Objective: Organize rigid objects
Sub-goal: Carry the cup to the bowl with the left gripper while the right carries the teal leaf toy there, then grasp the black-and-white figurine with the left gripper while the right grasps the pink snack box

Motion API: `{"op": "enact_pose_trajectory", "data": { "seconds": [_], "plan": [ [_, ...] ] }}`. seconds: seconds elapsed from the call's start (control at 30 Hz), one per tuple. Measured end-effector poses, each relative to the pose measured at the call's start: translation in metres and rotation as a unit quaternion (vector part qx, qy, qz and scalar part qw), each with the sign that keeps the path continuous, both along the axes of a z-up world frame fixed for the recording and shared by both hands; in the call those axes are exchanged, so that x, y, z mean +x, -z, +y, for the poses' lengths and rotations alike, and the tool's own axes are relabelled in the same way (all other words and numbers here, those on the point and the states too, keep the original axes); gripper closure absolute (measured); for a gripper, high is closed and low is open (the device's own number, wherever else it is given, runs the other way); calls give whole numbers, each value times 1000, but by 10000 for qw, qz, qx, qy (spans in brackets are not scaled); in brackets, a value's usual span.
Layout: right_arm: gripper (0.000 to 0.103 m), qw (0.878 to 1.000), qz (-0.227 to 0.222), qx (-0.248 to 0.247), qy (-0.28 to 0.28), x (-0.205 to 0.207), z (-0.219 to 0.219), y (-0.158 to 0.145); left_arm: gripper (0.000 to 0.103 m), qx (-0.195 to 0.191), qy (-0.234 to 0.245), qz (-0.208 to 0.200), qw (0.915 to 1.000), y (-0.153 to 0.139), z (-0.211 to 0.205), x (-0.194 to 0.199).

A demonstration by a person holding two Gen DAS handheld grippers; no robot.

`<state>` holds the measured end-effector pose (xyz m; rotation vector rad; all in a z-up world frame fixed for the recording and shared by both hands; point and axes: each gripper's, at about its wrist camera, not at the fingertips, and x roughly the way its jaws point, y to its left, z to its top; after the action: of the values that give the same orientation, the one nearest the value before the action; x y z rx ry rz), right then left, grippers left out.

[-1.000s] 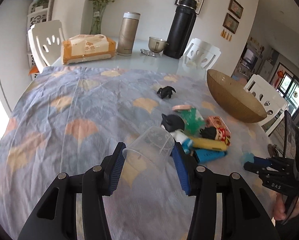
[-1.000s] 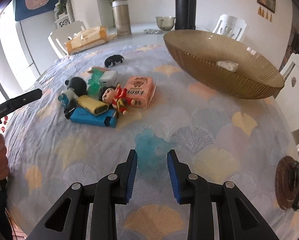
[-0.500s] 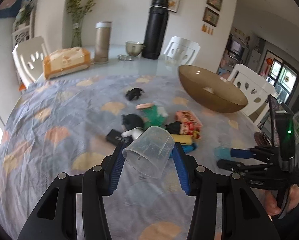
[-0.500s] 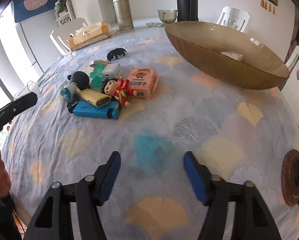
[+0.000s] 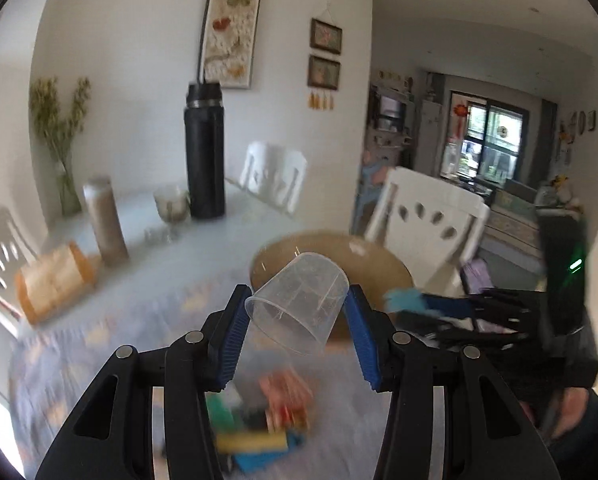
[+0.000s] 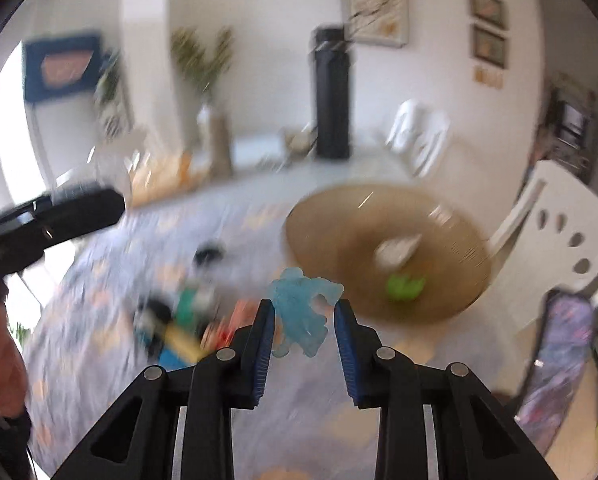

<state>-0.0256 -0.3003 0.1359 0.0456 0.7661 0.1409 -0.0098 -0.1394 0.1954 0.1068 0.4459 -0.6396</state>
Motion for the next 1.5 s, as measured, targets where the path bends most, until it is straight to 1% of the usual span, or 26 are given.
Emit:
{"op": "enact_pose_trajectory", "data": {
  "seconds": [0.07,0.13,0.17,0.23,0.37,0.4,0.6,0.63,0.67,0.7,0.73,0.77,0.8,0.83,0.9,1.0,1.07,1.13,1.2,1.23,1.27,1.33,1.37,1.4,1.43,1.5],
  "plan": [
    [73,9993,-119,149,319,11,-20,-10,57,189,-268,-258,9991,1,-22,10],
    [73,9980,-106,268,560,24,-37,-14,57,345,-327,-265,9985,10,-41,16],
    [73,9974,-28,408,586,30,-42,-12,57,372,-286,-208,9987,17,-50,21],
    [73,9947,224,765,649,44,-54,-5,57,279,-103,14,9996,31,-63,32],
    [73,9930,398,554,962,54,-64,10,57,13,141,427,9990,46,-73,51],
    [73,9919,533,590,989,58,-66,18,58,7,167,550,9983,51,-75,57],
    [73,9846,990,682,1271,75,-78,46,57,159,110,832,9963,70,-92,70],
    [73,9833,1076,678,1303,77,-79,49,54,172,115,831,9963,71,-95,69],
    [73,9814,1218,721,1300,79,-81,52,46,217,78,799,9965,72,-97,68],
    [72,9798,1327,781,1272,80,-82,55,25,291,-16,729,9969,72,-99,65],
    [71,9789,1365,810,1284,79,-83,55,16,309,-67,644,9974,71,-97,62],
    [67,9780,1360,872,1317,77,-85,54,16,299,-79,577,9979,69,-94,59],
    [59,9783,1291,938,1324,74,-86,51,16,306,-79,555,9980,67,-91,56],
    [56,9791,1220,959,1312,72,-86,49,16,303,-104,587,9978,63,-86,53],
    [55,9818,1074,891,1285,62,-82,37,16,130,-149,594,9980,51,-66,41],
    [55,9896,707,858,913,40,-62,10,16,-51,-389,364,9986,29,-36,17],
    [54,9938,533,720,662,30,-44,-4,16,19,-796,146,9967,14,-13,-2],
    [52,9959,405,744,303,19,-27,-15,16,25,-1164,-32,9932,1,13,-22],
    [51,9966,259,785,-61,6,-9,-26,16,-42,-1493,-149,9887,-7,42,-39],
    [51,9969,181,739,-210,0,-1,-28,16,-82,-1726,-168,9848,-8,63,-49],
    [51,9969,110,703,-331,-5,6,-30,16,-76,-1865,-168,9823,-8,74,-54],
    [50,9958,21,719,-560,-16,18,-25,16,20,-2337,-141,9722,4,107,-65],
    [45,9951,48,766,-628,-18,23,-18,16,34,-2463,-85,9691,12,118,-68],
    [39,9939,129,853,-693,-20,27,-7,16,4,-2592,72,9658,28,134,-70],
    [39,9931,203,895,-724,-19,31,7,16,-42,-2648,210,9641,42,144,-69],
    [39,9925,345,874,-776,-18,41,32,16,-237,-2740,578,9597,80,166,-65]
  ]
}}
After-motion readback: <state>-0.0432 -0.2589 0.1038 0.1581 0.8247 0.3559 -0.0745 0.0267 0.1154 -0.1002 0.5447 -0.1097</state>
